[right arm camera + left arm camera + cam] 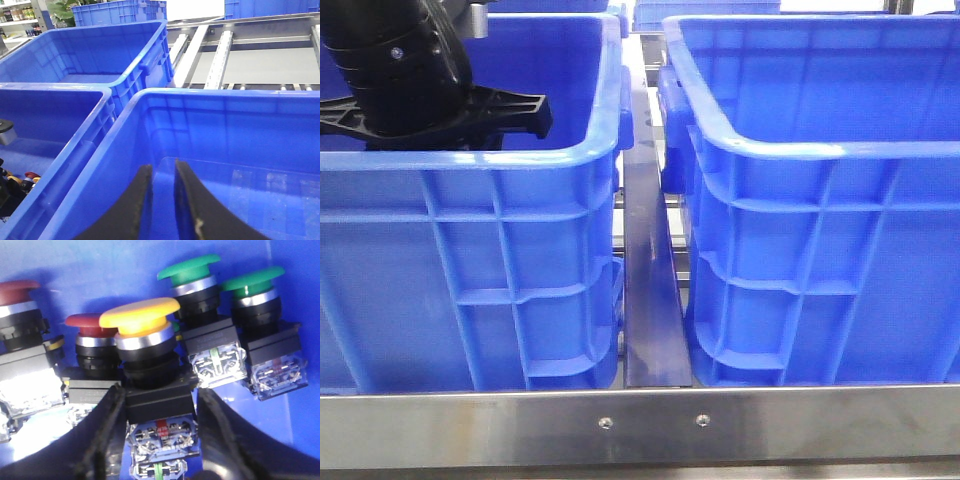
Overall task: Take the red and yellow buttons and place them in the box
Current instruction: 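Lower the left gripper into the button bin and grasp a yellow-capped button, then lift the yellow button with the left gripper and grasp it with the right gripper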
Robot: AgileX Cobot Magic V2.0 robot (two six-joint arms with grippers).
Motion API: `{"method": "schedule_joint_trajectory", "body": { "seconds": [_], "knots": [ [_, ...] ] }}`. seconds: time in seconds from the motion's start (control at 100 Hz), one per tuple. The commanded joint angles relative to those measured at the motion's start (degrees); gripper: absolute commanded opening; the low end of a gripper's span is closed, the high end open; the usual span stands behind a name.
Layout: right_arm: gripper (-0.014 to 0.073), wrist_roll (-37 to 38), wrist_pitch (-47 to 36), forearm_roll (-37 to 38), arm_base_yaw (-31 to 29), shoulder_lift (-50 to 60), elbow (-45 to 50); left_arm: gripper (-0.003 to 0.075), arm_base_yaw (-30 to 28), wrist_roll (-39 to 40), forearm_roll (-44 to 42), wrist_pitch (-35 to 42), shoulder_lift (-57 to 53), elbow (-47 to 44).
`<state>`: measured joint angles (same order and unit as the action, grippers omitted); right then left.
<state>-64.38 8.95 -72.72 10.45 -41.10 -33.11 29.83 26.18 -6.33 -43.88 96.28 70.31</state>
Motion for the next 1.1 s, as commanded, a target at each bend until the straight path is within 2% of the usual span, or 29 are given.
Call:
{"method": "schedule_joint_trajectory", "body": {
  "seconds": [0.0, 0.17, 0.41, 0.51, 0.59, 0.67, 0.79, 0.86, 0.89, 1.09],
  "knots": [
    [0.0145, -0.55, -0.65, -0.29, -0.21, 0.46, -1.4, 0.0087, -0.15, 0.64, -0.21, 1.6, -3.03, 1.65],
    [0.0145, -0.55, -0.11, -0.29, -0.21, 0.46, -1.61, 0.0087, 0.6, -0.43, -0.06, 2.78, -9.22, 1.65],
    [0.0145, -0.51, 5.94, -0.29, -0.21, -0.97, -5.07, 0.0087, 3.68, -7.19, 0.54, 3.41, -19.23, 1.65],
    [0.0145, -0.51, 8.35, -0.29, -0.21, -3.08, -7.41, 0.0087, 5.63, -12.25, 4.64, 5.68, -21.79, 1.65],
    [0.0162, -0.23, 11.34, -0.34, -0.21, -5.92, -10.07, 0.0087, 7.21, -19.32, 9.63, 7.58, -22.93, 1.65],
    [0.0246, 2.15, 14.74, -0.4, -0.21, -8.7, -12.7, 0.0087, 8.96, -25.86, 13.81, 9.23, -23.26, 1.65],
    [0.0526, 5.93, 20.34, -0.46, -0.21, -12.94, -16.34, 0.0087, 11.92, -31.06, 15.57, 11.33, -23.26, 1.65],
    [0.0646, 8.46, 24.58, -1.28, -0.21, -15.45, -18.31, 0.0087, 13.29, -31.99, 15.57, 12.38, -23.26, 1.65],
    [0.0668, 9.44, 26.59, -2.1, -0.21, -16.66, -19.23, 0.0087, 13.78, -32.59, 15.57, 12.67, -23.26, 1.65],
    [0.0643, 12.03, 37.17, -10.11, -0.21, -24.27, -22.86, 0.0087, 15.95, -34.51, 15.57, 13.64, -22.94, 1.65]
  ]
}}
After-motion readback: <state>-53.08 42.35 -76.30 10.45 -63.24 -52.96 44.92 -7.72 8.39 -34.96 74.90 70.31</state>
